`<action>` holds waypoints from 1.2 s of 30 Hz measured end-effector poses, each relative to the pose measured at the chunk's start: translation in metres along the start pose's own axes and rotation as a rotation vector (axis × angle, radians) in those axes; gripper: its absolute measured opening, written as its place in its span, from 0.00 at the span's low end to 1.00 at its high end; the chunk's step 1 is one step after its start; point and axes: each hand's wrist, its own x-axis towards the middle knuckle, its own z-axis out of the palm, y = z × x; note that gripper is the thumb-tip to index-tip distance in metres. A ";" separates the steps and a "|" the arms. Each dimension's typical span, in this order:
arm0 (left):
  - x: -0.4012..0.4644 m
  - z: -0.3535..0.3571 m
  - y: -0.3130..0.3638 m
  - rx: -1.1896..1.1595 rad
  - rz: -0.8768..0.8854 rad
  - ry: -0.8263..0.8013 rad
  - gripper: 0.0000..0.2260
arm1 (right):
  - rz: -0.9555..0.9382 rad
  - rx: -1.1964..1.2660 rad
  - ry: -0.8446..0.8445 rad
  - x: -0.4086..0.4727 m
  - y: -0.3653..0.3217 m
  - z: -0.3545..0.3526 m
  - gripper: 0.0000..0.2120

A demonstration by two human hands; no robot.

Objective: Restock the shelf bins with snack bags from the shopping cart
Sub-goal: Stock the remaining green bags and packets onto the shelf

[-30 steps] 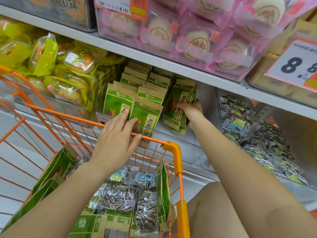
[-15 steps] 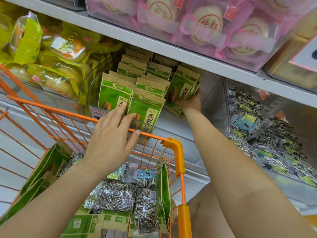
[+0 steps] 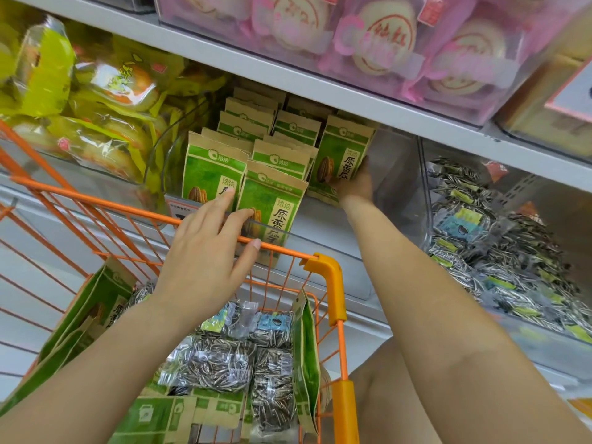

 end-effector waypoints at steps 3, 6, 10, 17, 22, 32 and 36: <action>0.000 0.000 0.000 0.002 0.004 0.007 0.24 | 0.047 0.074 0.025 -0.001 -0.003 0.000 0.34; 0.000 0.001 -0.001 -0.002 0.002 0.008 0.24 | 0.098 0.184 -0.040 -0.003 -0.009 0.000 0.29; 0.000 0.002 -0.001 -0.001 0.003 0.005 0.23 | 0.188 0.321 -0.003 -0.007 -0.012 0.001 0.21; 0.000 0.002 -0.001 0.004 0.010 0.017 0.23 | 0.043 0.320 0.092 -0.015 -0.018 -0.004 0.27; 0.000 0.002 -0.002 -0.016 0.023 0.025 0.23 | 0.114 0.229 0.175 -0.021 -0.035 -0.018 0.26; 0.008 -0.044 -0.003 -0.380 -0.119 0.158 0.15 | -0.366 0.291 -0.061 -0.163 -0.045 -0.052 0.16; -0.011 -0.088 -0.008 -0.326 -0.089 0.133 0.11 | -0.581 -0.039 -0.406 -0.205 -0.049 -0.051 0.12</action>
